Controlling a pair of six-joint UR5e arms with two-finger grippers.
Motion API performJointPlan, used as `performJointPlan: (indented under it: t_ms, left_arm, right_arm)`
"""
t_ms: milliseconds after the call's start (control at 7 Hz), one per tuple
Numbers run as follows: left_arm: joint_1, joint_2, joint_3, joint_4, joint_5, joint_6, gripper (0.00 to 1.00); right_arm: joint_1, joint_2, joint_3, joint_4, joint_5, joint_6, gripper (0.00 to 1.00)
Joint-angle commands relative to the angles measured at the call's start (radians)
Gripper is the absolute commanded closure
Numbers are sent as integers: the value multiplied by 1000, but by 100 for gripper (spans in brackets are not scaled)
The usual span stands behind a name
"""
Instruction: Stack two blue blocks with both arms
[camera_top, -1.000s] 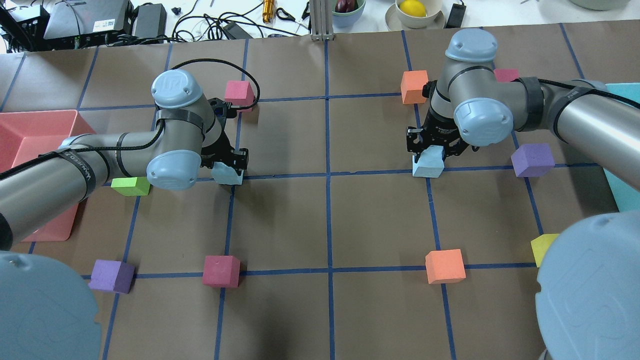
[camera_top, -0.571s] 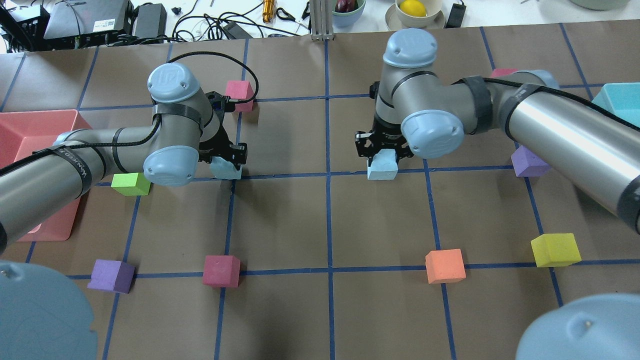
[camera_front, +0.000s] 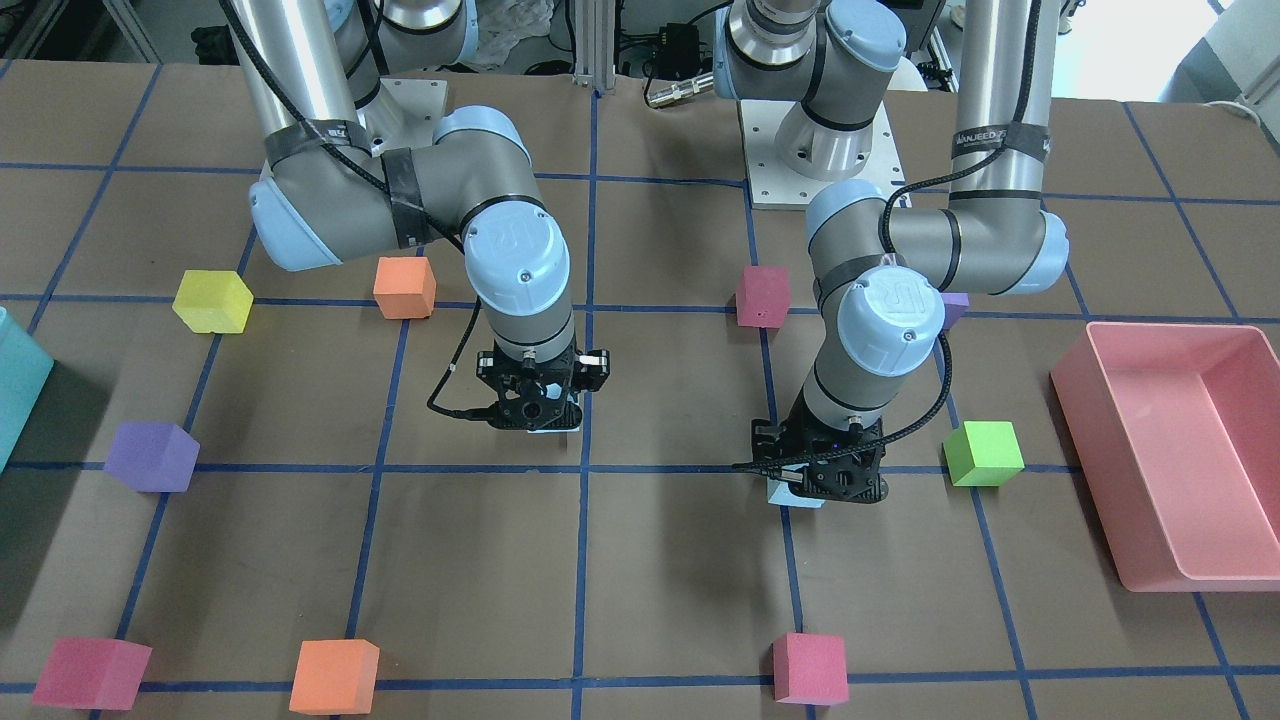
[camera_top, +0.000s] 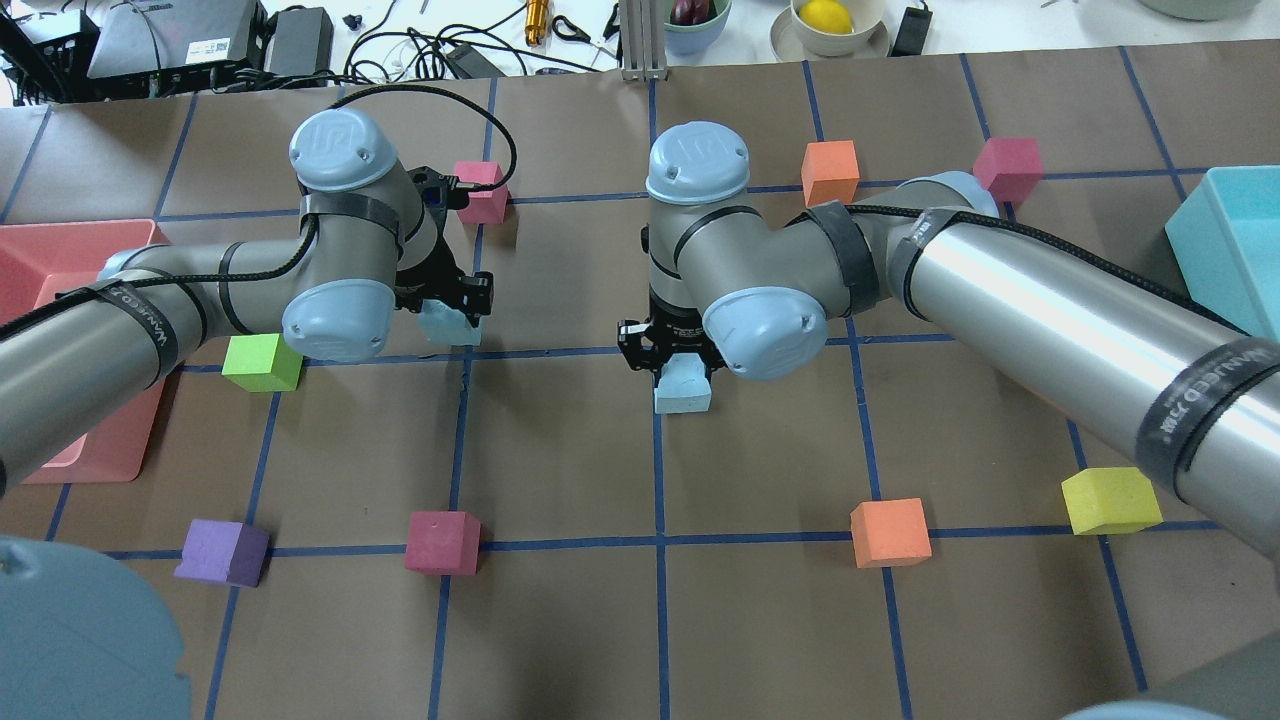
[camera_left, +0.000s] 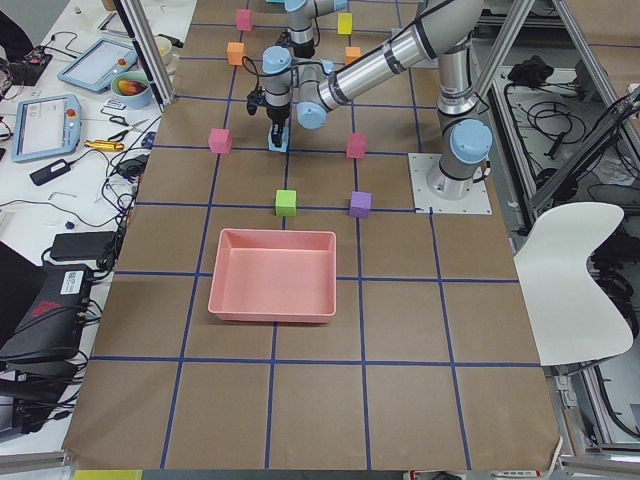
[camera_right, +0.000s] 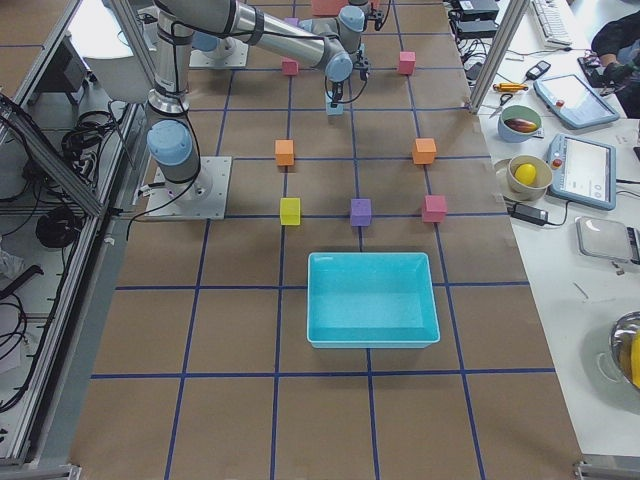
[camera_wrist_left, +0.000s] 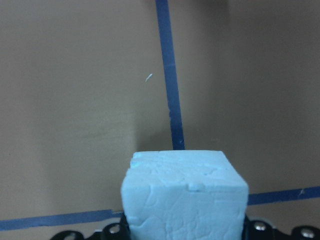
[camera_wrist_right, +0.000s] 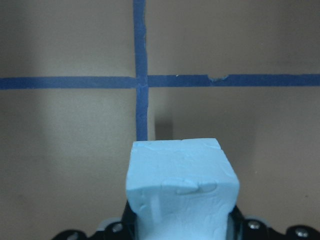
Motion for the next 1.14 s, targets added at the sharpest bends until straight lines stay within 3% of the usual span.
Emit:
performJointPlan:
  t_ms: [0,286,429,571,714,857,1000]
  left_arm:
    - [-2,7,2,0,0,0,100]
    - [-2,24,10,-20,0,-3,100]
    - [-2,30,34,-63,0,-3,100]
    - [-5,38,57,-90,0,-12,100]
    - [-5,44,59,-100,0,-14,100]
    - [-5,46,62,-103,0,-14,100]
    - [-5,55,62,-108,2,-14,100]
  right_arm:
    - [20,17,0,-8,15,7,100]
    - [20,29,2,-11,15,7,100]
    - [20,38,2,-24,15,7,91]
    - [20,43,2,-25,15,7,59]
    - [20,44,0,-24,15,7,36]
    - [20,44,0,-25,13,7,0]
    - [20,40,-4,-21,13,8,0]
